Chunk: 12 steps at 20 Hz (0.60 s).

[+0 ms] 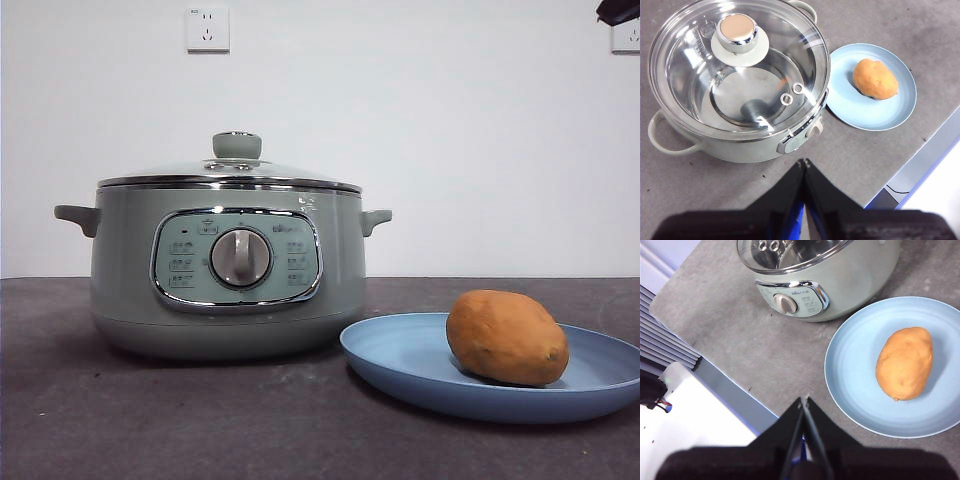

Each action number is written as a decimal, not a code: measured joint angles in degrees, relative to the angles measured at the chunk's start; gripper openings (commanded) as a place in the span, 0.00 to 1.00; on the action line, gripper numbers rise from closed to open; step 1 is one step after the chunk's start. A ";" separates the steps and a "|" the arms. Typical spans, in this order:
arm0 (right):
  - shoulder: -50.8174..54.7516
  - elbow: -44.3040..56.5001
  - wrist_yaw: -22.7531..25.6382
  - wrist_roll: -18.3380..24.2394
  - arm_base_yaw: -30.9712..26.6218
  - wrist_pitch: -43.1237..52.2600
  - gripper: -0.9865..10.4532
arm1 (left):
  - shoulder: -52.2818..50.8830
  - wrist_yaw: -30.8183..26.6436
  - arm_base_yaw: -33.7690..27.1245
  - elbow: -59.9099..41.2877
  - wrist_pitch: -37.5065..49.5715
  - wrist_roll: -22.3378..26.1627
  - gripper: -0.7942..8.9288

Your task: Take the potato out from the steamer,put the potato on the plate,close the lid

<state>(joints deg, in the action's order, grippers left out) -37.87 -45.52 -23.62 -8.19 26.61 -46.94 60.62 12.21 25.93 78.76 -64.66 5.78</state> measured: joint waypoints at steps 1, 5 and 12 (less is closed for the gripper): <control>0.00 0.00 0.00 0.00 0.00 0.00 0.09 | 0.00 0.02 0.00 0.00 0.00 0.00 0.08; -0.02 0.00 0.00 0.00 0.00 -0.02 0.09 | 0.00 0.00 0.00 0.00 -0.02 0.00 0.08; -0.02 0.00 0.00 0.00 0.00 -0.04 0.09 | -2.36 -1.68 -4.61 -0.02 10.54 2.73 0.08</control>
<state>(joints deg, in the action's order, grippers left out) -37.89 -45.52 -23.62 -8.19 26.61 -46.98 58.26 10.52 21.32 78.74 -54.13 8.51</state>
